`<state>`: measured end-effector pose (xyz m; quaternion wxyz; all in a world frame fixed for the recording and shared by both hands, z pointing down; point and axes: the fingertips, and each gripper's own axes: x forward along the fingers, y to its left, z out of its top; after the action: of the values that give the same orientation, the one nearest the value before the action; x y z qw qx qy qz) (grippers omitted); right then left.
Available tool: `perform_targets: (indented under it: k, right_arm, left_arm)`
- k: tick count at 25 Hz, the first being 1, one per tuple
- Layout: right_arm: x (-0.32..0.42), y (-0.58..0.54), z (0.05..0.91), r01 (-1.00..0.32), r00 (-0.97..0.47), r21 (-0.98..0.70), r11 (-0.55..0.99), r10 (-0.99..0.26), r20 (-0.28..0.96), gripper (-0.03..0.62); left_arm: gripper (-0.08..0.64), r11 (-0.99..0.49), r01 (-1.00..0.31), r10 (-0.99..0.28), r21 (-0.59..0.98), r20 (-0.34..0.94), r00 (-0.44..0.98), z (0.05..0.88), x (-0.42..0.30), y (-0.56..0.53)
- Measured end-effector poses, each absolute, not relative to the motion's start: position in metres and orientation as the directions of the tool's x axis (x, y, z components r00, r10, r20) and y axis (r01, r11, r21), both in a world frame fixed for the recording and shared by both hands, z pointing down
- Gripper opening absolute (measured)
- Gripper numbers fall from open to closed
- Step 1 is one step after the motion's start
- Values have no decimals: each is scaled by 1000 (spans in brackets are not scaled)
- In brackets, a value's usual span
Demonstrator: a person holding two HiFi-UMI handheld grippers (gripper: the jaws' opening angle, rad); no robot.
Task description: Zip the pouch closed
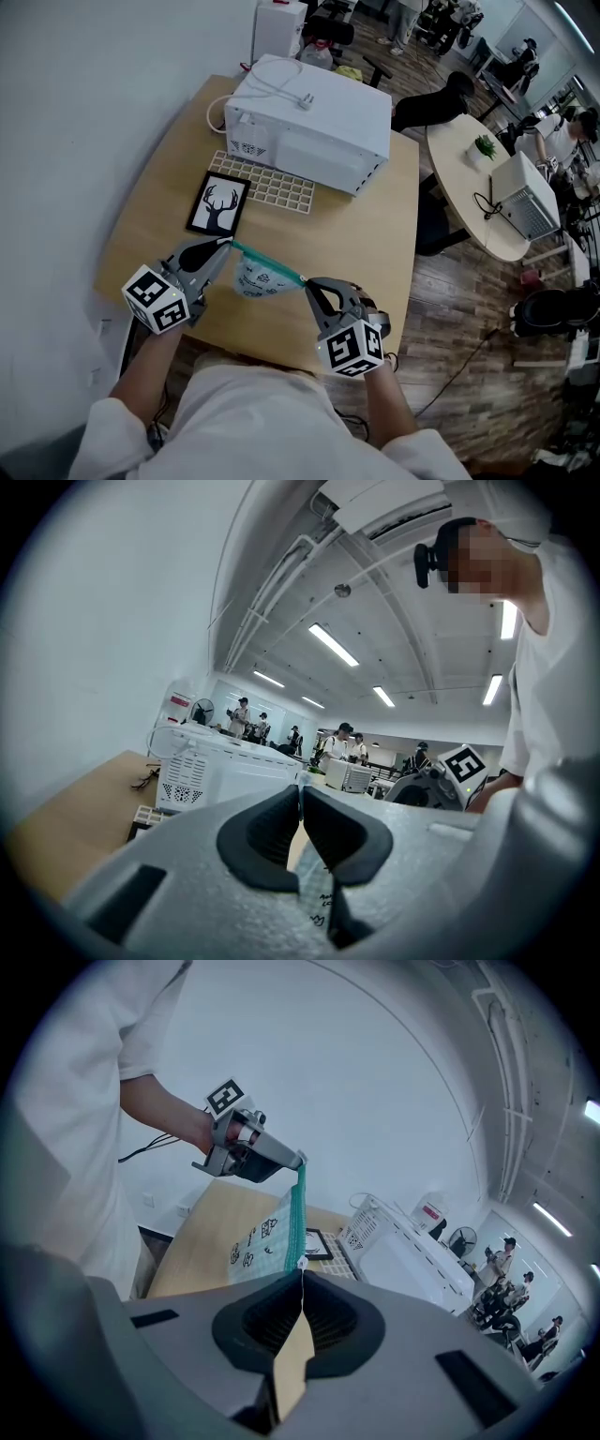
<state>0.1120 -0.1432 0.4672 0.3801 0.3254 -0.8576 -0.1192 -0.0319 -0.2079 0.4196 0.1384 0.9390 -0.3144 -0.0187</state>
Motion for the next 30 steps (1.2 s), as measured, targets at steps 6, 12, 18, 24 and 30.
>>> perform_targets:
  k: [6, 12, 18, 24, 30]
  right_arm:
    - [100, -142, 469, -494, -504, 437, 751, -658, 560, 6]
    - [90, -138, 468, -518, -503, 430, 740, -670, 546, 11]
    - [86, -135, 462, -559, -507, 404, 724, -684, 524, 19]
    - [82, -134, 461, -603, -501, 377, 703, -701, 507, 26]
    - [101, -140, 455, -730, -474, 294, 617, -767, 433, 20]
  left_arm:
    - [25, -763, -588, -601, 270, 39, 798, 418, -43, -205]
    - [25, -775, -581, -595, 250, 24, 804, 415, -51, -202]
    - [25, -771, -588, -603, 246, 15, 797, 410, -56, -200]
    - [25, -771, -592, -611, 236, -10, 792, 404, -62, -201]
    - [25, -726, -650, -668, 225, -3, 744, 410, -88, -209]
